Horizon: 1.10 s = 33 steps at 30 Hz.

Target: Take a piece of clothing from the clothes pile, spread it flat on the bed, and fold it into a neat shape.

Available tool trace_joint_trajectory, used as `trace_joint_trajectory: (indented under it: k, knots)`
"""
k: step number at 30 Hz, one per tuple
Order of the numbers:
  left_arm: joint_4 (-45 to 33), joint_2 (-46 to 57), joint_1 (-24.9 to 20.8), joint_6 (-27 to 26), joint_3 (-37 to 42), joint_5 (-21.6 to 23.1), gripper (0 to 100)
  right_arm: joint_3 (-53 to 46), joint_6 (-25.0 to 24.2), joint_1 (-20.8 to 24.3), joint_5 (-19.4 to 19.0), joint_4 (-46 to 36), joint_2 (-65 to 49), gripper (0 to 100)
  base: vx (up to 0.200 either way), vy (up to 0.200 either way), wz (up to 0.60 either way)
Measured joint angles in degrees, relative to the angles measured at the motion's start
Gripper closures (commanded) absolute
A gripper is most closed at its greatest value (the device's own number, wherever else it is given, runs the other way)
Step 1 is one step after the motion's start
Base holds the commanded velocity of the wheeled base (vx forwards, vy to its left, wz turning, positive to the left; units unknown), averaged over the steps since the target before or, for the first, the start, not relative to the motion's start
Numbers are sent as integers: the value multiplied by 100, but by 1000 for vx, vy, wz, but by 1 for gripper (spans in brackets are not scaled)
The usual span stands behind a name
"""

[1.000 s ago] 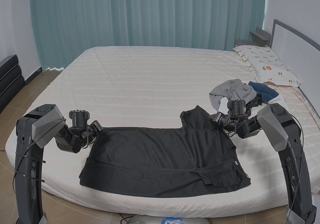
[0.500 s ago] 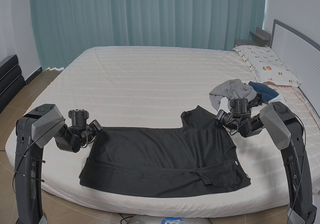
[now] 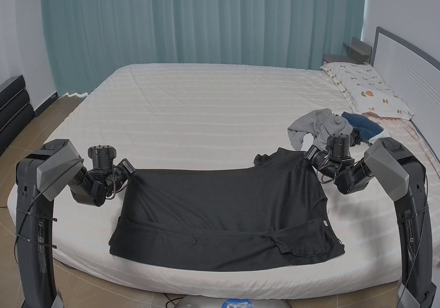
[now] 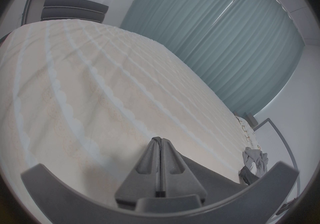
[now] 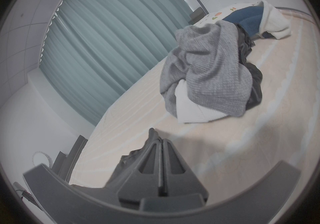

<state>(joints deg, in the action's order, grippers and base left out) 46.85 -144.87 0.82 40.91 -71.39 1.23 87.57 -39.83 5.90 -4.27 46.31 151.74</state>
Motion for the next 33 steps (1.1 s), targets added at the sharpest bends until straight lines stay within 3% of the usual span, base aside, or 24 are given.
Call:
trace_joint_trajectory:
  k: [10, 15, 27, 33]
  knots:
    - [34, 102, 30, -40, 166, -6, 100, -173, -18, -84, -33, 207, 30, 100, 0, 0, 0]
    - [39, 146, 41, -205, 254, -4, 100, -577, 63, -78, -432, 317, -27, 100, 0, 0, 0]
    - [67, 229, 50, -306, 356, 0, 100, -1102, 56, -168, -607, 424, -411, 100, 0, 0, 0]
    - [135, 330, 45, -366, 444, 10, 100, -1585, 56, -188, -1057, 577, -636, 100, 0, 0, 0]
